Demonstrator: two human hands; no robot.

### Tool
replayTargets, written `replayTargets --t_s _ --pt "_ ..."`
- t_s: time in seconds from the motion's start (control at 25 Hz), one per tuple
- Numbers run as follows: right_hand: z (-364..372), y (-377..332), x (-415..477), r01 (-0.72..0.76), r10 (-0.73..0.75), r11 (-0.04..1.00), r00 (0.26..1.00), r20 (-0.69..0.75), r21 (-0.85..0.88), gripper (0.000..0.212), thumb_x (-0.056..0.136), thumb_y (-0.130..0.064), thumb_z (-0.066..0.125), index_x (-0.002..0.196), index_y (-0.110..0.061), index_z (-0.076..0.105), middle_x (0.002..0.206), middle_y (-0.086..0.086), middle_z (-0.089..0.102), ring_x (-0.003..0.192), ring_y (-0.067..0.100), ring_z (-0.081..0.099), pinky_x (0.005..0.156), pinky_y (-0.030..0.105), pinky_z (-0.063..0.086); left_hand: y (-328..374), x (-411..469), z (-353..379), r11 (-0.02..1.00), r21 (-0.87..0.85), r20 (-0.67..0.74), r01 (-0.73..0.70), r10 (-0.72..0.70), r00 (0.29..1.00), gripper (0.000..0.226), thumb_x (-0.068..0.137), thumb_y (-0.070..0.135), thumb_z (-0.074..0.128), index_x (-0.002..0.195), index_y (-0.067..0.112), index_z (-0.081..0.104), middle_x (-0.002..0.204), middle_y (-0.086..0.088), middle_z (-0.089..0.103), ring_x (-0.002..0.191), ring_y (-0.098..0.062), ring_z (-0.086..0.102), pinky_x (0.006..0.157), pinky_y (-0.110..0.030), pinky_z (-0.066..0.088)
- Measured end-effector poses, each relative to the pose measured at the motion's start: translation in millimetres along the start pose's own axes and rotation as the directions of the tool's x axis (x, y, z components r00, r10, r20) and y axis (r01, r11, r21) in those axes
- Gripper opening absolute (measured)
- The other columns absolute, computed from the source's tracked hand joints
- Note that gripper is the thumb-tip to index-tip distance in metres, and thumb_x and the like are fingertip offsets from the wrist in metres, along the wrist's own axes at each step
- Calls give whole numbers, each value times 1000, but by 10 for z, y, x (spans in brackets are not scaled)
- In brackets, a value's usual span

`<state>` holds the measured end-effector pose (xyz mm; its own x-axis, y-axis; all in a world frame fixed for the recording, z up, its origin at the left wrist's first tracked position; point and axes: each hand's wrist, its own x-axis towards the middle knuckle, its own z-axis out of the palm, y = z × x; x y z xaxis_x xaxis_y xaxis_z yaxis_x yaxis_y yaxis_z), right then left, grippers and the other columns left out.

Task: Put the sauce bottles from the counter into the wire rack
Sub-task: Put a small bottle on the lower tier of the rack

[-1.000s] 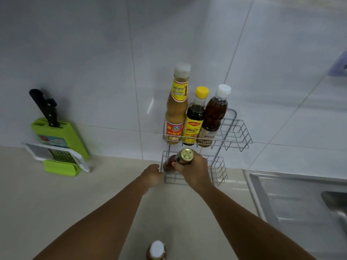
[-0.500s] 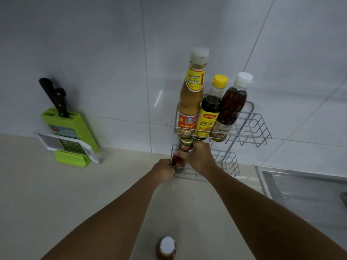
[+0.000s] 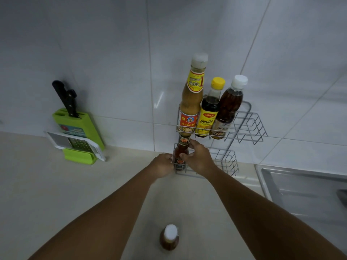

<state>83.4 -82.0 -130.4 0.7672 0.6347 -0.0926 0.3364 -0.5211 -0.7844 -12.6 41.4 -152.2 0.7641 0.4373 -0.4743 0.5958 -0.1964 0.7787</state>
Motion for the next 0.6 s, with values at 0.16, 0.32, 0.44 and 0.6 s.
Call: replayTargets --t_s 0.16,0.32,0.44,0.6 --pt "-59 -67 -204 -15 15 999 1000 -3 41 54 94 -6 61 146 -16 51 147 7 59 131 27 60 102 35 51 -11 -287 -172 1000 7 51 5 -5 999 44 96 -4 47 140 5 49 134 -14 59 114 -24 53 84 -24 43" --pt "-175 -243 -466 -86 89 989 996 -23 119 59 97 -5 62 153 -11 42 153 9 53 136 28 55 108 48 50 -61 -681 -300 982 186 91 -42 25 996 50 95 7 49 144 15 49 146 -9 54 131 -25 51 105 -29 43" --pt "-233 -333 -706 -119 128 973 991 -36 196 59 92 2 65 147 -10 48 138 10 62 123 27 62 90 38 58 -86 -960 -371 969 240 121 -59 31 992 51 94 5 48 144 15 49 146 -9 54 132 -26 51 111 -33 42" --pt "-202 -362 -1091 -75 82 986 996 -41 149 43 90 8 57 129 -7 64 108 7 72 95 22 69 66 23 52 -178 -1286 -400 939 336 176 -69 10 984 54 94 -1 45 146 14 46 141 -9 58 129 -25 53 105 -30 44"
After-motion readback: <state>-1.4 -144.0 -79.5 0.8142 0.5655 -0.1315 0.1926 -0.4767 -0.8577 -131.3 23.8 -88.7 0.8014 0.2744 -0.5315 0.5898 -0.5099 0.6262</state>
